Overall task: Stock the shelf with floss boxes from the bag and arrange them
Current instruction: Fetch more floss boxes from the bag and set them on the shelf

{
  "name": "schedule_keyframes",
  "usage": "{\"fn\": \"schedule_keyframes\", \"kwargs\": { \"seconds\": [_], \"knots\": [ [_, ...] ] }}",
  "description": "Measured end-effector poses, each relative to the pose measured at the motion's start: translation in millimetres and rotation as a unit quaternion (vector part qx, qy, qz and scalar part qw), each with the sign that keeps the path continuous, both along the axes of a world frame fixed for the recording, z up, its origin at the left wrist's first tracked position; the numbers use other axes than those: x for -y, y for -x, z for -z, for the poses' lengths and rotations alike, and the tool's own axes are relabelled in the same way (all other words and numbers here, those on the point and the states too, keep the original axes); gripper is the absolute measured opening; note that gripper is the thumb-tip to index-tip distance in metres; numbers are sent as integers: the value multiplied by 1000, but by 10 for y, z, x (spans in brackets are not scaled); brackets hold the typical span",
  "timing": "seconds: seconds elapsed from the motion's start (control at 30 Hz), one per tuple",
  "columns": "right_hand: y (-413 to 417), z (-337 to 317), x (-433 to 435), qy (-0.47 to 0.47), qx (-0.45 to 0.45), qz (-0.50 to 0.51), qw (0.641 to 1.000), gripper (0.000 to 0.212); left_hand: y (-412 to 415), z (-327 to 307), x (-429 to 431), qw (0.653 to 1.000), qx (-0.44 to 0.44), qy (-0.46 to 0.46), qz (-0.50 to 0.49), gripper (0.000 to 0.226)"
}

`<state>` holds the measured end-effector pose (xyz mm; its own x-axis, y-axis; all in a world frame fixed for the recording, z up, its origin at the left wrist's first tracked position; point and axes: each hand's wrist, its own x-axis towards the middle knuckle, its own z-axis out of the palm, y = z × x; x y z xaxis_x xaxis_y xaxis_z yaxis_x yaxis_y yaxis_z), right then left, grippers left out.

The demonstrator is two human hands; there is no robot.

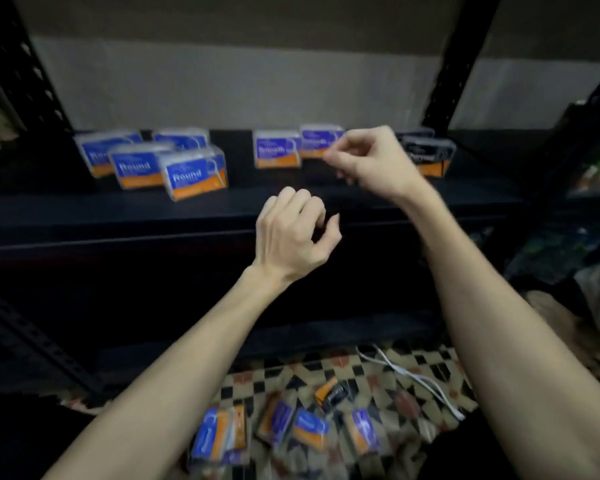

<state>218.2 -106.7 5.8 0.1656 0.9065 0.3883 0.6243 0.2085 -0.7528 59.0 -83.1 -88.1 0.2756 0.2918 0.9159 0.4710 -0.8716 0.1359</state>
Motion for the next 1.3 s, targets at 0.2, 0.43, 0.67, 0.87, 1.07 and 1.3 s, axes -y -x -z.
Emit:
{"fn": "schedule_keyframes", "kwargs": {
  "seconds": [0.2,0.43,0.67,0.87,1.07,1.3],
  "knots": [
    [-306,469,728,425,53,-113,897,19,-190,844,305,977,-140,144,73,27],
    [-440,2213,767,607,6,-32,794,33,-364,1958,555,891,-351,287,35,36],
    [-270,3902,1212,644,-40,58,762,8,-279,2827,733,771,-499,395,-26,51],
    [-66,4740,1617,632,-30,210,745,68,-58,3531,901,617,-686,386,-15,76],
    [18,5030,1678,651,-68,213,725,89,-92,3803,1037,595,-738,317,-35,72],
    [83,5015,1656,579,-24,221,784,56,11,3913,1046,589,-713,380,-8,77]
  ]
}}
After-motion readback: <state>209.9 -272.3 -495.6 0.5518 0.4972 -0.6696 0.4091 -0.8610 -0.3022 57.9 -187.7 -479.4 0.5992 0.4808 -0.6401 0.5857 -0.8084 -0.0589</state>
